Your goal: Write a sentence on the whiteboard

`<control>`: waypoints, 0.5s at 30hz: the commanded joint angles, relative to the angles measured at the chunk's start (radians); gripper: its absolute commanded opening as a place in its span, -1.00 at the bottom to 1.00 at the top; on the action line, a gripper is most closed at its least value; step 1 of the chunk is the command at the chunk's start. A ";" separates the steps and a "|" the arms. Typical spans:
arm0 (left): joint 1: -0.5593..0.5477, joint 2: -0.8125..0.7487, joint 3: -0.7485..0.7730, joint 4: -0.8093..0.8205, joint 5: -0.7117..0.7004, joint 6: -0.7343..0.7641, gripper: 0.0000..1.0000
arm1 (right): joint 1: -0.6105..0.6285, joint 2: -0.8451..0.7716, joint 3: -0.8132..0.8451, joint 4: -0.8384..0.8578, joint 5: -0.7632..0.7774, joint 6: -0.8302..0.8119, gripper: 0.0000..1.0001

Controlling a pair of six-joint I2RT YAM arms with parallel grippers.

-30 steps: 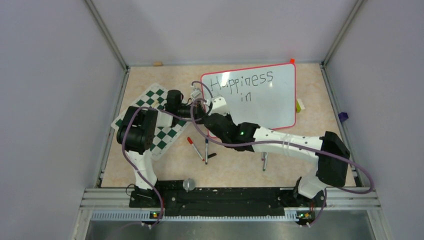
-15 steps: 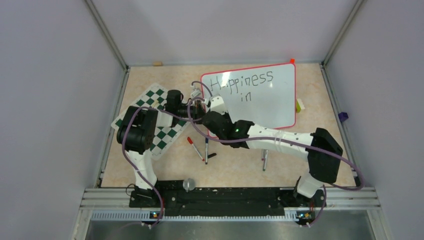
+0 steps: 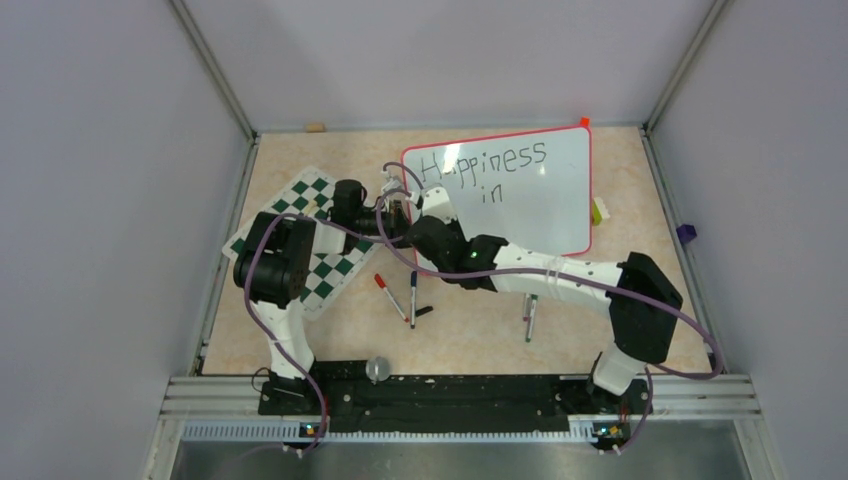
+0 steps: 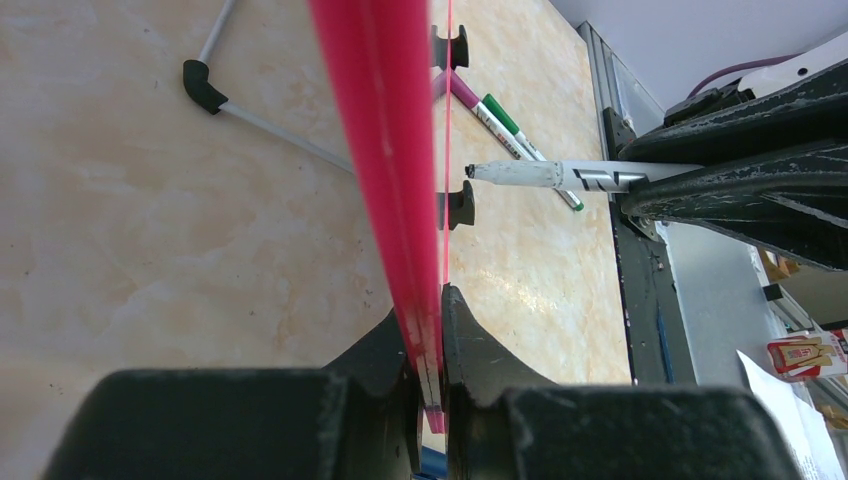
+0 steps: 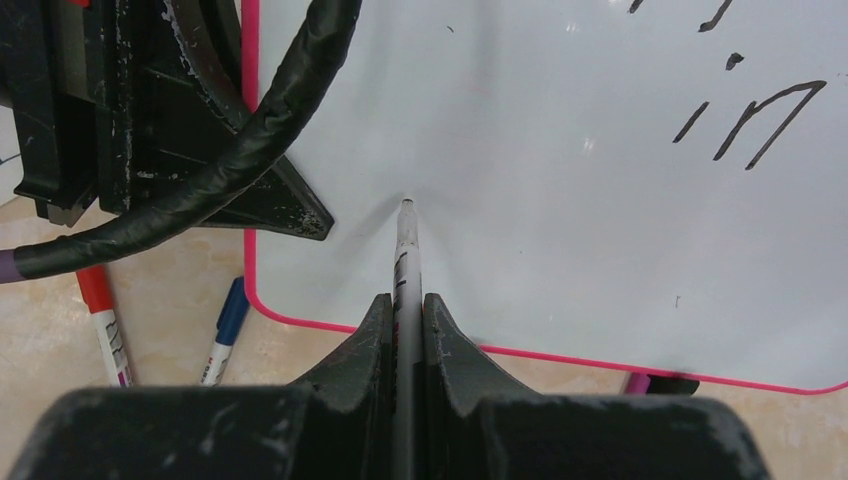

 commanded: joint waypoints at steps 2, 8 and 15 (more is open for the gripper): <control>-0.019 0.027 -0.033 -0.017 0.024 0.042 -1.00 | -0.013 0.009 0.055 0.047 0.001 -0.017 -1.00; -0.019 0.030 -0.032 -0.018 0.025 0.041 -1.00 | -0.019 0.031 0.058 0.052 -0.004 -0.023 -1.00; -0.019 0.034 -0.030 -0.018 0.025 0.042 -1.00 | -0.018 0.040 0.053 0.070 -0.038 -0.035 -1.00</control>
